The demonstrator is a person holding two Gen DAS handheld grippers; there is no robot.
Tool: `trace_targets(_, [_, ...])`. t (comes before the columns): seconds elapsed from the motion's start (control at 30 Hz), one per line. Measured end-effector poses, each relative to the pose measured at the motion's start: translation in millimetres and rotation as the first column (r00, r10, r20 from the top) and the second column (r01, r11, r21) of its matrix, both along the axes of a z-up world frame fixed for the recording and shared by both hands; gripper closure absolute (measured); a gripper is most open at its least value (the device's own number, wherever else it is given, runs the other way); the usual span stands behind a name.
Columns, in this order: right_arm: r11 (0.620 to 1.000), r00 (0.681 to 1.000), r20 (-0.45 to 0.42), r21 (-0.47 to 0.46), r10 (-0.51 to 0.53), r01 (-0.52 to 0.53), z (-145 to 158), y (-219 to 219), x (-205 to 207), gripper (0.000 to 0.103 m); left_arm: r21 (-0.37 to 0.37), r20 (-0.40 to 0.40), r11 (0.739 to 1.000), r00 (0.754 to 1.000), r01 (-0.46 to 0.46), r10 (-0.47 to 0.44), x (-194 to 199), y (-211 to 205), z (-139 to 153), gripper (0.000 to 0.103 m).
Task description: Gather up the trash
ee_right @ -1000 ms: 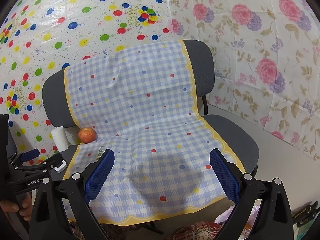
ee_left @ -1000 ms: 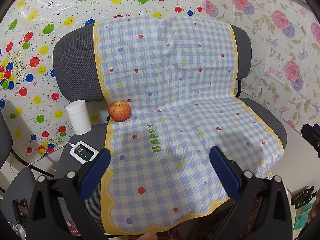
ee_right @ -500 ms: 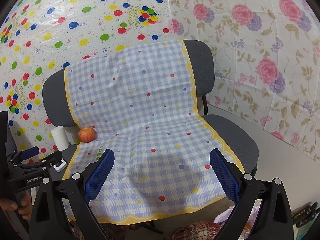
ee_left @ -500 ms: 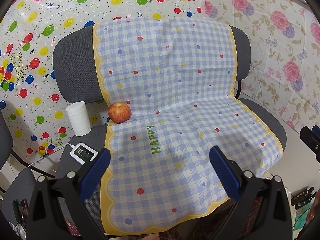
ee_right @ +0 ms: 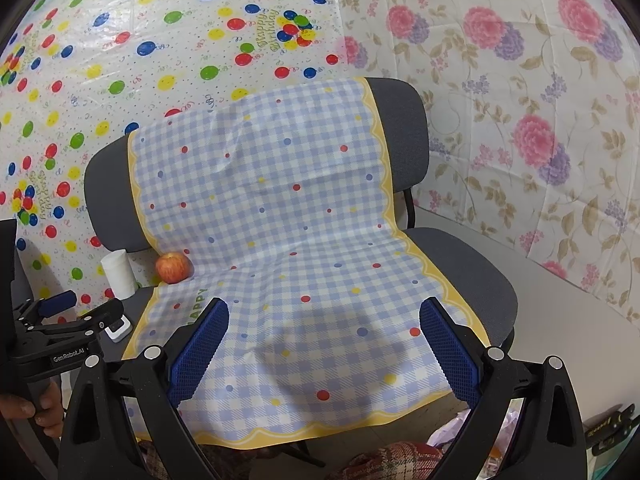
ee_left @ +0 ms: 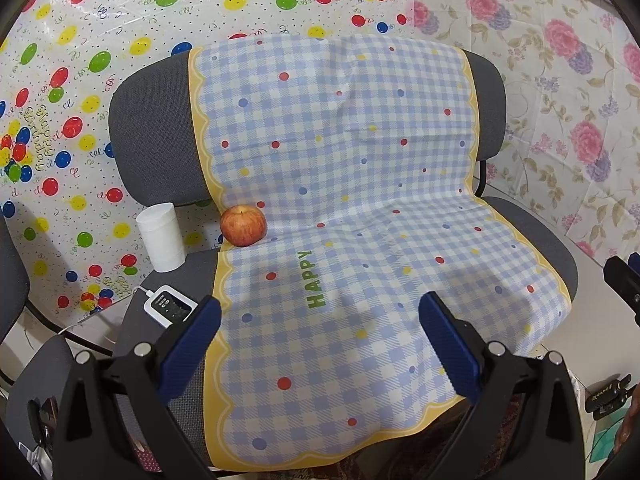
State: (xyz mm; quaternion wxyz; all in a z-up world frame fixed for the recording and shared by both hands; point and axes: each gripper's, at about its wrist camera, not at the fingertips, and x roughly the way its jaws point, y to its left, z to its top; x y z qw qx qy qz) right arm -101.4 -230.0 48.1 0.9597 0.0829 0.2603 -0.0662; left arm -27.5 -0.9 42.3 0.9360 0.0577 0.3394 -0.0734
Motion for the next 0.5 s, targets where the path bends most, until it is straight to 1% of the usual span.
trace_targets(0.23, [1.000, 1.000, -0.004, 0.004, -0.001, 0.001, -2, -1, 0, 0.008, 0.022, 0.023, 1.000, 1.000, 0.007, -0.008, 0, 0, -2, 0.007])
trace_targets(0.4, [1.000, 1.000, -0.021, -0.012, -0.002, 0.002, -13, -2, 13, 0.008, 0.012, -0.042, 1.000, 0.999, 0.003, -0.003, 14, 0, -20, 0.007])
trace_targets(0.5, [0.999, 0.999, -0.041, -0.033, -0.007, 0.006, -21, -7, 29, 0.008, 0.002, -0.082, 1.000, 0.997, 0.003, -0.003, 31, 7, -41, 0.007])
